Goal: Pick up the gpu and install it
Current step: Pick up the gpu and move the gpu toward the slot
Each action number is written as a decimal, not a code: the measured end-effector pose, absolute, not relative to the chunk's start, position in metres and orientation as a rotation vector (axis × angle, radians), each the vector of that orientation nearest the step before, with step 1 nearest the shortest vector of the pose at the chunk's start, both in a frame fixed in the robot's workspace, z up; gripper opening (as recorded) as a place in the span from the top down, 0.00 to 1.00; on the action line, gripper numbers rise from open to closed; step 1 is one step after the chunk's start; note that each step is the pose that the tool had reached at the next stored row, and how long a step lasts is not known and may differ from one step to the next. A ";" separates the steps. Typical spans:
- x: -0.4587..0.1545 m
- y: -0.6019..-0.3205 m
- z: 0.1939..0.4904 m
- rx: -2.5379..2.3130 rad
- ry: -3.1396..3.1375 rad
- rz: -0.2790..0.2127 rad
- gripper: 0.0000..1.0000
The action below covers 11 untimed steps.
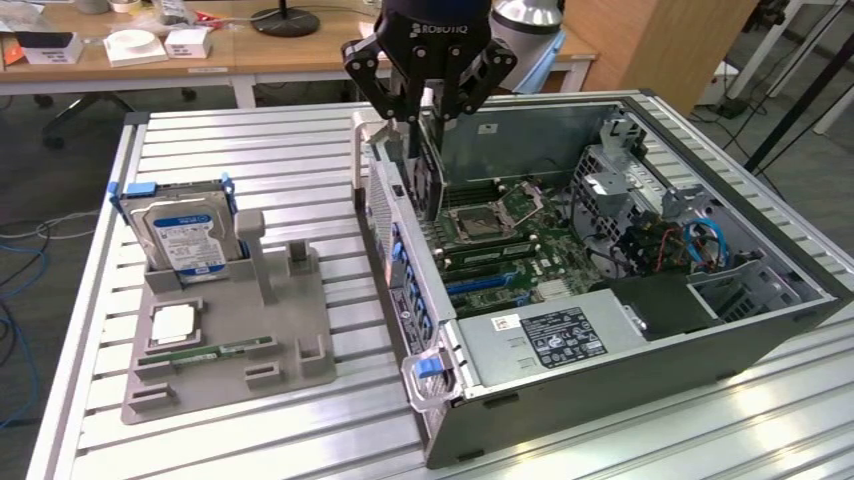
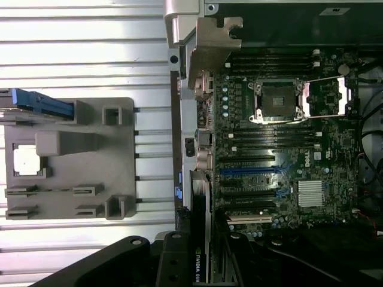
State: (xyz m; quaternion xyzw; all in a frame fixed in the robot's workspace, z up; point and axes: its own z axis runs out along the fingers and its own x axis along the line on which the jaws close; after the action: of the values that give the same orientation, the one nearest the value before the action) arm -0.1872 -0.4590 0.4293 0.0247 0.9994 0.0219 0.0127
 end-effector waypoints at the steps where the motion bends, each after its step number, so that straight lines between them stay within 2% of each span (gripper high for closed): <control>1: -0.186 -0.459 0.429 0.076 3.114 0.068 0.74; 11: -0.178 -0.459 0.429 0.071 3.115 0.068 0.74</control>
State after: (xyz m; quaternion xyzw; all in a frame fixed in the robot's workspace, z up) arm -0.1778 -0.4590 0.4293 0.0229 0.9994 0.0219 0.0127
